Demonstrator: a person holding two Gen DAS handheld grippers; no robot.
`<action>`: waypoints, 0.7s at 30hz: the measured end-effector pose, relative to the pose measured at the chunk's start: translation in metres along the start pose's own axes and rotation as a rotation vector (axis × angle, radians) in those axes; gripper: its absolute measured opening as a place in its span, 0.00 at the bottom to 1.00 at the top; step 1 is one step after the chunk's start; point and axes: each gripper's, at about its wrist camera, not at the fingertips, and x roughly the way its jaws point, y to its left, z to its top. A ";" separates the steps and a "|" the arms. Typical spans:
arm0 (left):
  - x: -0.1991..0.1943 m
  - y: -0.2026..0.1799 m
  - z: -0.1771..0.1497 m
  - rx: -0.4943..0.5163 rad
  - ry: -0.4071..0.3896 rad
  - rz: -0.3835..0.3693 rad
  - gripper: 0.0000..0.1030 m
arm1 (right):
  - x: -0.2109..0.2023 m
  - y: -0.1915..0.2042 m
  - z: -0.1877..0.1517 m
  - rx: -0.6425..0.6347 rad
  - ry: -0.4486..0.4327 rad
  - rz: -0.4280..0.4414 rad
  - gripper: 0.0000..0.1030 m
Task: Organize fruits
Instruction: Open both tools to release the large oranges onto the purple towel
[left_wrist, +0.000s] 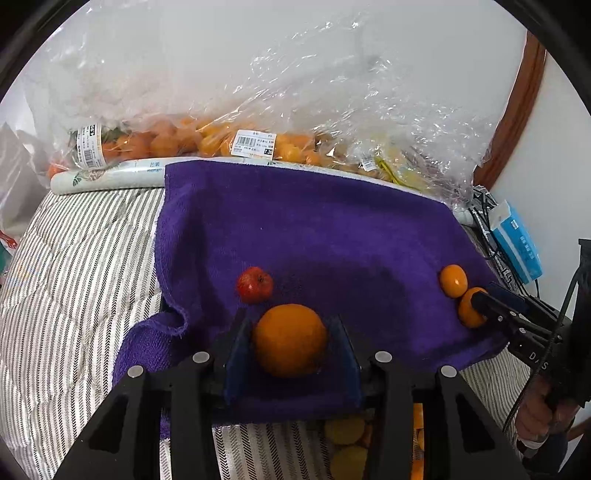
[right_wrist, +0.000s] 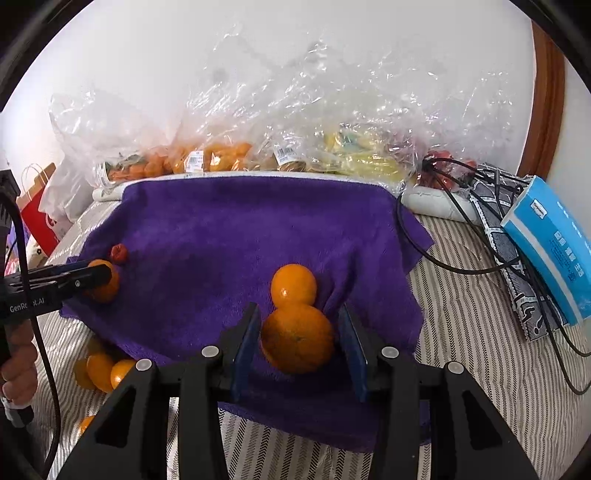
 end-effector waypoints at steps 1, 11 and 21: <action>-0.001 0.000 0.000 0.001 -0.002 -0.004 0.45 | -0.001 0.000 0.000 0.001 -0.005 -0.001 0.45; -0.012 -0.006 0.000 0.011 -0.022 -0.023 0.47 | -0.017 0.000 0.003 0.040 -0.107 0.001 0.52; -0.042 -0.020 0.003 0.054 -0.071 0.015 0.47 | -0.054 0.003 0.003 0.112 -0.132 -0.064 0.52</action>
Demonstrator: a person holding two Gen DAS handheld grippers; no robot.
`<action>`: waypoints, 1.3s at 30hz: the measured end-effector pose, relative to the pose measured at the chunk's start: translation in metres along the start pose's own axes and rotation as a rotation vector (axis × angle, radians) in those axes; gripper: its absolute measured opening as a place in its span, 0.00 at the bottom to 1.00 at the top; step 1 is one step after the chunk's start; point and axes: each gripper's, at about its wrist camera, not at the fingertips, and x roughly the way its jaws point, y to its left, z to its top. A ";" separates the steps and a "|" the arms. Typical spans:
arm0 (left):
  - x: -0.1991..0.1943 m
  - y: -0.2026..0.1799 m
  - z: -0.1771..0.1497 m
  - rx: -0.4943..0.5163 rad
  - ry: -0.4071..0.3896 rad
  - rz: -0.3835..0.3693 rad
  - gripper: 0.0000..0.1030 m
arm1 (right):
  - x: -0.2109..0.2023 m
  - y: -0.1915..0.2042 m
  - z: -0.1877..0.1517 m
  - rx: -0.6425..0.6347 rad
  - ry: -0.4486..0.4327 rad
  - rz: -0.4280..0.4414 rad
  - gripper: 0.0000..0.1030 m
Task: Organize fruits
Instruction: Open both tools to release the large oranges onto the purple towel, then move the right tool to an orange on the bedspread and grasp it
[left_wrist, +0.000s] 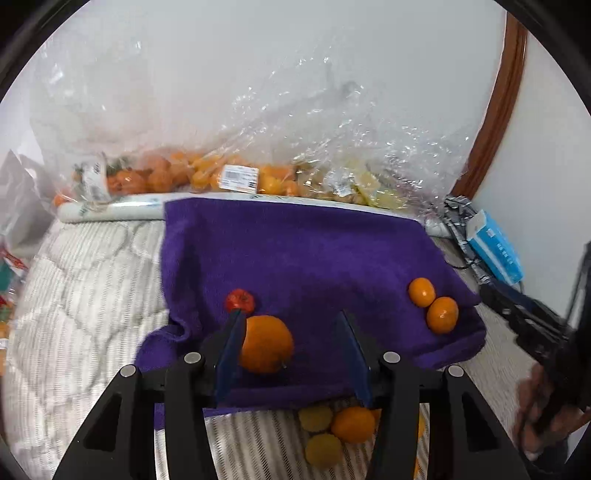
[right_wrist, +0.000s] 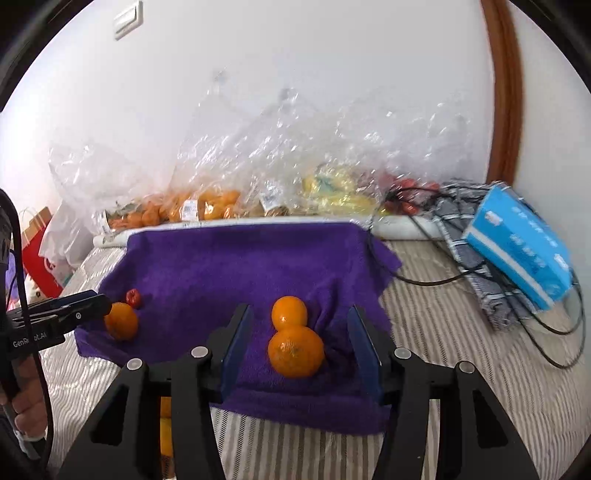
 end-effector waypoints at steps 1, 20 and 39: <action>-0.004 -0.002 0.000 0.015 -0.010 0.010 0.47 | -0.005 0.002 0.000 0.007 -0.001 -0.014 0.52; -0.073 0.042 -0.060 -0.071 -0.016 0.047 0.49 | -0.052 0.069 -0.059 -0.005 0.147 0.064 0.48; -0.098 0.077 -0.099 -0.135 0.025 0.122 0.55 | -0.023 0.133 -0.108 -0.183 0.237 0.100 0.45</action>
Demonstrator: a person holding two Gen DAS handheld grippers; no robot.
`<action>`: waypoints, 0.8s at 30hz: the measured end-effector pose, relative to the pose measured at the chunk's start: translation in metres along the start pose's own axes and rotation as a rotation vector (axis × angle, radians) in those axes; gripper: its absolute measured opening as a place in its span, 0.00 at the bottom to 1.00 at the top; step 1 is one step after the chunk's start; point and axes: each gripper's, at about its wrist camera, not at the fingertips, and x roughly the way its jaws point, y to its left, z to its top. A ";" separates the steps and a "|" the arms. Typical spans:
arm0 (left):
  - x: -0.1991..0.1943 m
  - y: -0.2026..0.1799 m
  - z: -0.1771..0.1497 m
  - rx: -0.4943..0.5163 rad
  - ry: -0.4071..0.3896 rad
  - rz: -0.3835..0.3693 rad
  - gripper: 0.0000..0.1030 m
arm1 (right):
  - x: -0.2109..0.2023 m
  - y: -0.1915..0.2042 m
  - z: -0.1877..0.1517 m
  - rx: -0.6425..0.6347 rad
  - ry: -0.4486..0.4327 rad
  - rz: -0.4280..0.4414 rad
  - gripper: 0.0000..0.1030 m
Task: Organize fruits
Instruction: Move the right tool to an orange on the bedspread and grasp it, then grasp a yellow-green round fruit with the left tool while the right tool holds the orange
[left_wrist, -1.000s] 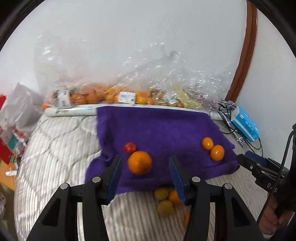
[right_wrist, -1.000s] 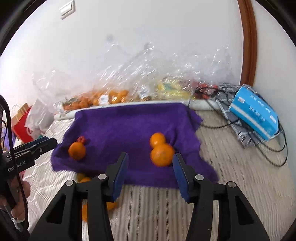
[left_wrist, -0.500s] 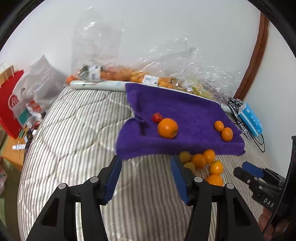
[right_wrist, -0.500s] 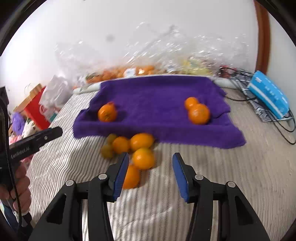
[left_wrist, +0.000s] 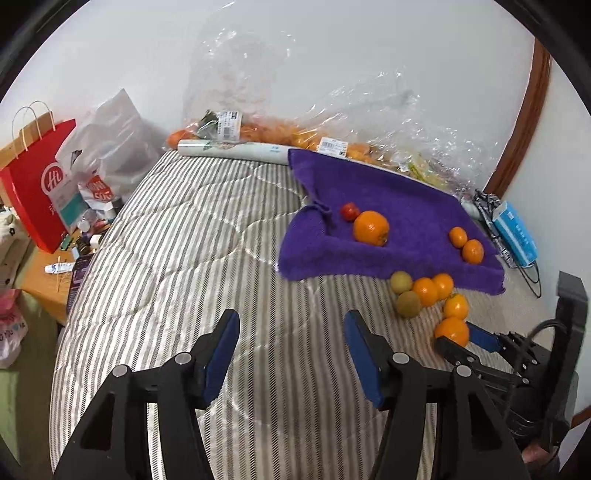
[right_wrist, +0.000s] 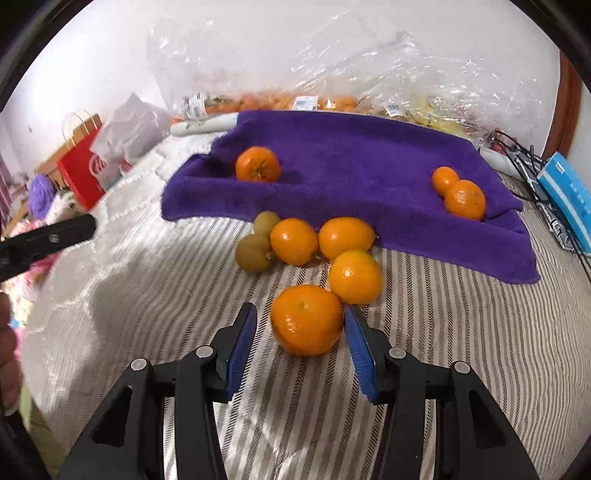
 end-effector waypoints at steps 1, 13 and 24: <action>0.001 0.001 -0.001 -0.002 0.006 0.002 0.55 | 0.005 0.002 -0.001 -0.018 0.010 -0.021 0.43; 0.034 -0.017 -0.013 0.030 0.078 -0.069 0.55 | -0.025 -0.001 -0.009 -0.075 -0.073 0.010 0.40; 0.054 -0.039 -0.024 0.083 0.077 -0.073 0.55 | -0.048 -0.068 0.001 0.079 -0.117 -0.091 0.40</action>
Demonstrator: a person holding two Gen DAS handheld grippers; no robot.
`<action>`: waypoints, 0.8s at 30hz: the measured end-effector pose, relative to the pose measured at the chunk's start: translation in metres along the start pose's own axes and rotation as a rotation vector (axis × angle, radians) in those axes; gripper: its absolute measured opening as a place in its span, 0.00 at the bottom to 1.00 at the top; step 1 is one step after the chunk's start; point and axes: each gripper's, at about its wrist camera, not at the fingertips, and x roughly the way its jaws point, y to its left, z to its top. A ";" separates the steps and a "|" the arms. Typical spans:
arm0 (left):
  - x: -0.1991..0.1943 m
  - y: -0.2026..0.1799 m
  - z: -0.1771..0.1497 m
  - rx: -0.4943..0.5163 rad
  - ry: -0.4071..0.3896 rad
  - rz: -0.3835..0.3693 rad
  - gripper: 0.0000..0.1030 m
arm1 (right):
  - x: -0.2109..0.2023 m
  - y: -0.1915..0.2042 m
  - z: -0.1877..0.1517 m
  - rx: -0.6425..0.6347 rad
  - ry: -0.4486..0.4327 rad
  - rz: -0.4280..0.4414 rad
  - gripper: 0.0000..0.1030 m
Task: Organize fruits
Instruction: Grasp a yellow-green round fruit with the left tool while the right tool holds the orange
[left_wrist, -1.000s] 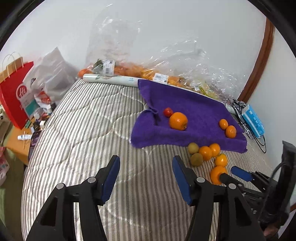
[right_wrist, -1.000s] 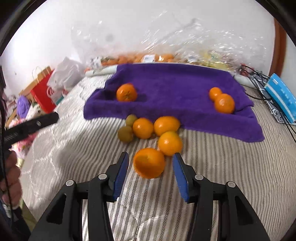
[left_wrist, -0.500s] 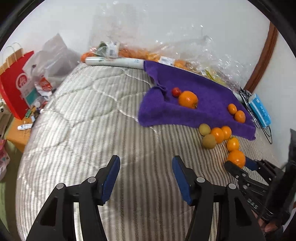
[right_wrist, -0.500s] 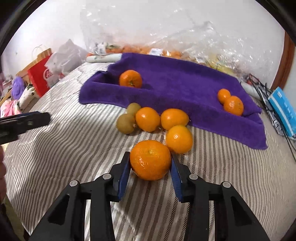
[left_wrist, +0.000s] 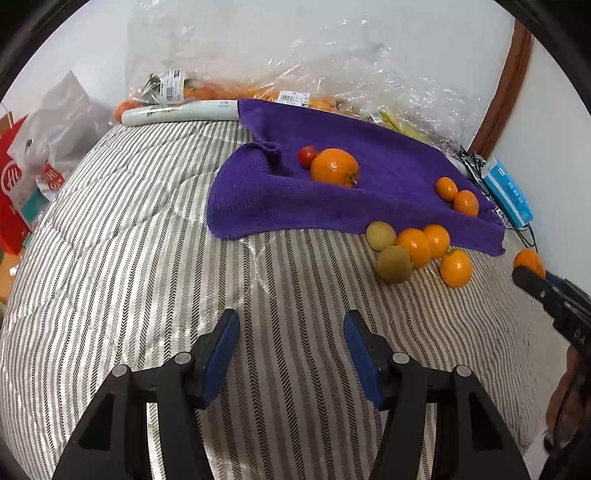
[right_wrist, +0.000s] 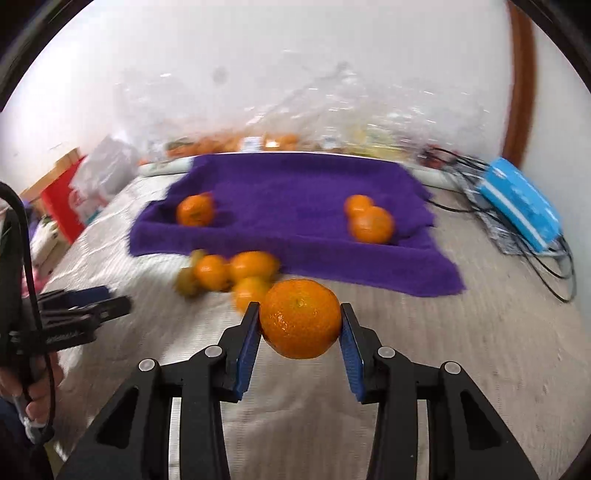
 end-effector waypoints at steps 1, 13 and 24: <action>0.001 -0.002 -0.001 0.004 -0.009 0.007 0.55 | 0.000 -0.006 -0.001 0.001 0.002 -0.017 0.40; 0.010 -0.020 0.004 0.031 -0.035 0.034 0.64 | 0.034 -0.042 -0.021 0.006 0.039 -0.055 0.40; 0.014 -0.029 0.003 0.054 -0.024 0.065 0.68 | 0.045 -0.039 -0.022 -0.023 0.087 -0.042 0.40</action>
